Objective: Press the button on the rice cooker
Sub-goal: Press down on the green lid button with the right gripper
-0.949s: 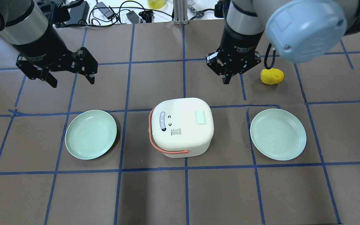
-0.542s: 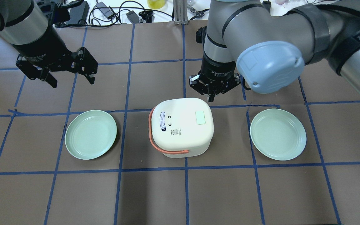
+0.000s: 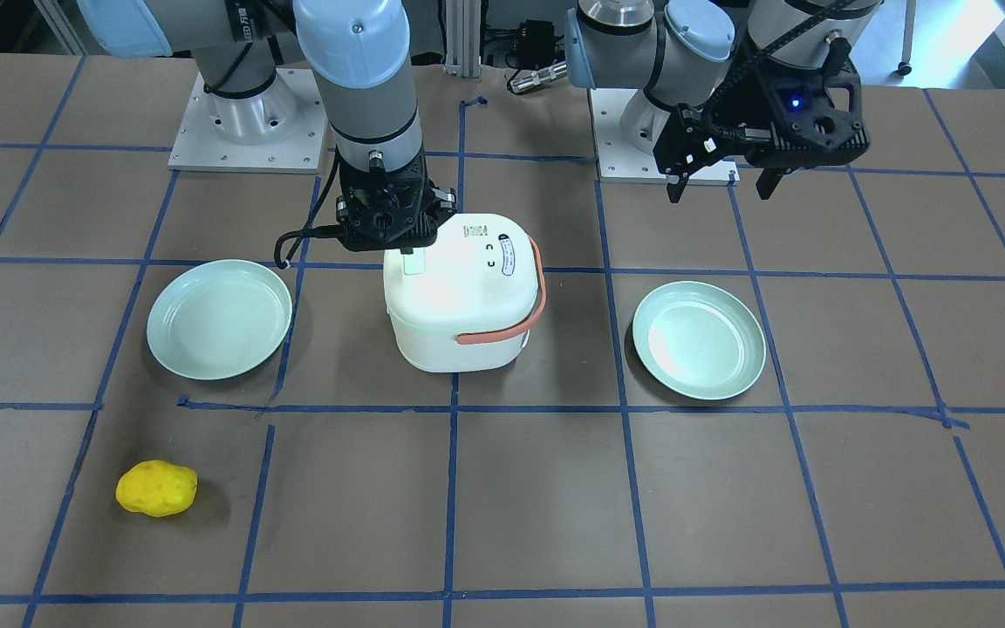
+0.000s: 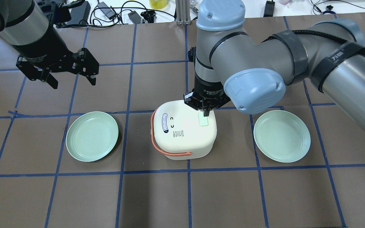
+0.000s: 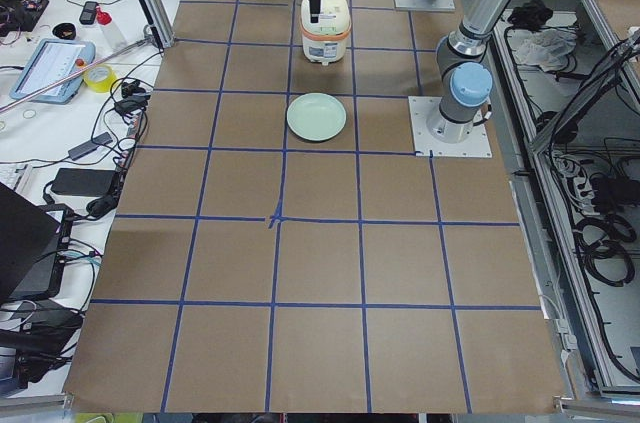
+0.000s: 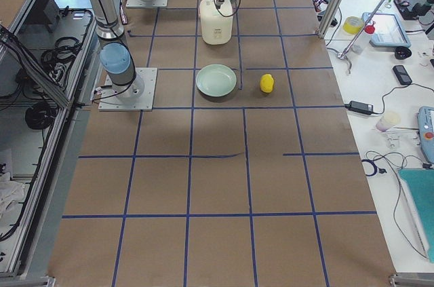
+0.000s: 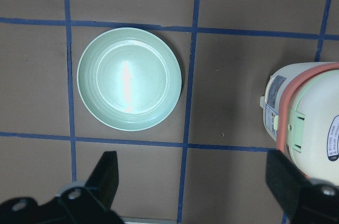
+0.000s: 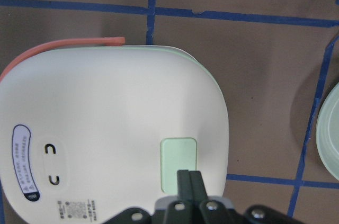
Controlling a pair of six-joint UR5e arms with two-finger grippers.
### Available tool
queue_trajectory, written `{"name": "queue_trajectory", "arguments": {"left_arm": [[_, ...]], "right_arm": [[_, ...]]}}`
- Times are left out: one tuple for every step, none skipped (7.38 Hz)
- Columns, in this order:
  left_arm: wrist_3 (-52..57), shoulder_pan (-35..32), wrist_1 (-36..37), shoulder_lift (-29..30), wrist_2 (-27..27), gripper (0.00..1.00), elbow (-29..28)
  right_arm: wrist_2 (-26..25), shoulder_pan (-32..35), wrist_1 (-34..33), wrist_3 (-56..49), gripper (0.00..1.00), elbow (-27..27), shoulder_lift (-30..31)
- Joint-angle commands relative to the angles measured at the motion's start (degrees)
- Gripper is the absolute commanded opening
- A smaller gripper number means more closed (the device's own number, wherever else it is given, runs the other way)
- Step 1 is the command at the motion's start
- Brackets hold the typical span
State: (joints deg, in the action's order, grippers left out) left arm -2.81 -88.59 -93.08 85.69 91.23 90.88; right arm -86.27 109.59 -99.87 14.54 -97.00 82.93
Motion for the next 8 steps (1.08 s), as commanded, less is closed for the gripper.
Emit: {"name": "queue_trajectory", "arguments": {"left_arm": [[-0.08, 0.00, 0.00, 0.00, 0.00, 1.00, 0.00], [0.00, 0.00, 0.00, 0.00, 0.00, 1.00, 0.00], [0.00, 0.00, 0.00, 0.00, 0.00, 1.00, 0.00], [0.00, 0.00, 0.00, 0.00, 0.00, 1.00, 0.00], [0.00, 0.00, 0.00, 0.00, 0.00, 1.00, 0.00], [0.00, 0.00, 0.00, 0.00, 0.00, 1.00, 0.00], [0.00, 0.00, 0.00, 0.00, 0.00, 1.00, 0.00], [-0.08, 0.00, 0.00, 0.00, 0.00, 1.00, 0.00]], "right_arm": [[-1.09, 0.71, -2.51, -0.13, 0.01, -1.79, -0.13], [-1.00, 0.80, -3.30, 0.05, 0.01, -1.88, -0.31], [-1.09, 0.89, -3.92, -0.04, 0.01, -1.96, -0.92], [-1.09, 0.89, -4.01, -0.04, 0.01, -1.88, -1.10], [-1.09, 0.89, -4.02, -0.04, 0.02, -1.88, -1.27], [-1.09, 0.89, -4.02, -0.04, 0.02, -1.96, -1.45], [-1.09, 0.89, -4.10, -0.21, 0.02, -1.96, -1.54], [-1.09, 0.89, -4.45, -0.39, 0.03, -1.88, -1.54]]}}
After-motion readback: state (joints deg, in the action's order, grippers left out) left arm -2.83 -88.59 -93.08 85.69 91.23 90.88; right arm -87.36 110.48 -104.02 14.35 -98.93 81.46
